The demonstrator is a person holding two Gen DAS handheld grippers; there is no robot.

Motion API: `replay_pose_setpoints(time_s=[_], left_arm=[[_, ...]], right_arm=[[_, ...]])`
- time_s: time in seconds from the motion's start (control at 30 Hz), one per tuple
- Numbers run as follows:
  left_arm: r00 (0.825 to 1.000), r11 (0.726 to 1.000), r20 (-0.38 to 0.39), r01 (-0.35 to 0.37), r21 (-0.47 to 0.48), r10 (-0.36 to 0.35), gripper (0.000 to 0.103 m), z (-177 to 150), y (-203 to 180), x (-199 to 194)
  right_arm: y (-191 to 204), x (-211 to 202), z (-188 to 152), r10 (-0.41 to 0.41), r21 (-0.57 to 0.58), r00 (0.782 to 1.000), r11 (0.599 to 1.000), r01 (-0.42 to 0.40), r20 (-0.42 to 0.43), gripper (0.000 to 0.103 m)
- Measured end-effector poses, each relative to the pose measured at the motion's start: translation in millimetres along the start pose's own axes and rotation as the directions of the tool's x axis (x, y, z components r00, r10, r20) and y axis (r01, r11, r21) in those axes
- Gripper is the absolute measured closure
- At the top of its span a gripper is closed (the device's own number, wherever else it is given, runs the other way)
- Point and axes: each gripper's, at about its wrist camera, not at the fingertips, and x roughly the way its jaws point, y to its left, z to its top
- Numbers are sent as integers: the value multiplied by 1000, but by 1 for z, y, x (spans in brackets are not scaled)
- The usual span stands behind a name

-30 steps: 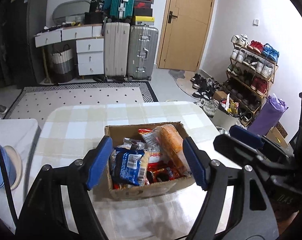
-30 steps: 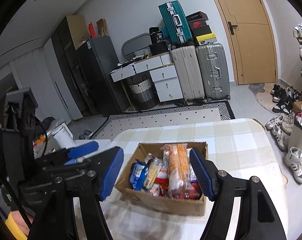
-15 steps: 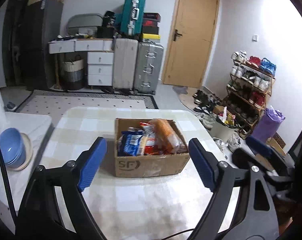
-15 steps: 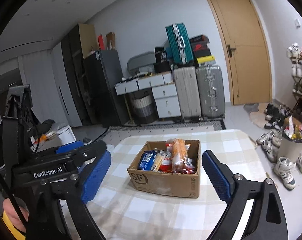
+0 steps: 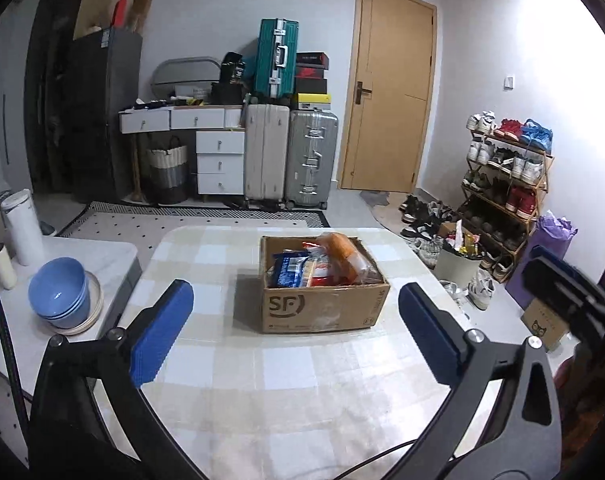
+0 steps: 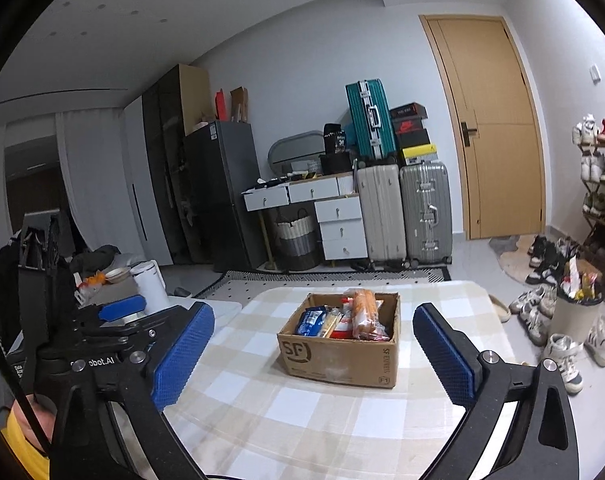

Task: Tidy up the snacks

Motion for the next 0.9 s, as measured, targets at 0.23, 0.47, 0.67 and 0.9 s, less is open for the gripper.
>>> replay_pose_setpoints(time_s=[0.23,0.47,0.67,0.9], left_arm=[[999,999,-31,-33,4,33,0,-24,12,1],[996,998,-65,-62,-10,61,0,-39,25,40],[994,994,-1,-112,-6,112,0,-50,31,75],[993,995,-52,-104,8,105,0,-61,30,124]], right_arm=[[6,-12,-25,-53,-44,999,998,53,-3,1],[-1,21,-59,-89,-55,994,995,86,-65,1],[-19,52,-74,-94,-26,992,995,92,-79,1],[-35,86,-79,-105,-19,991,994,104,-85,1]])
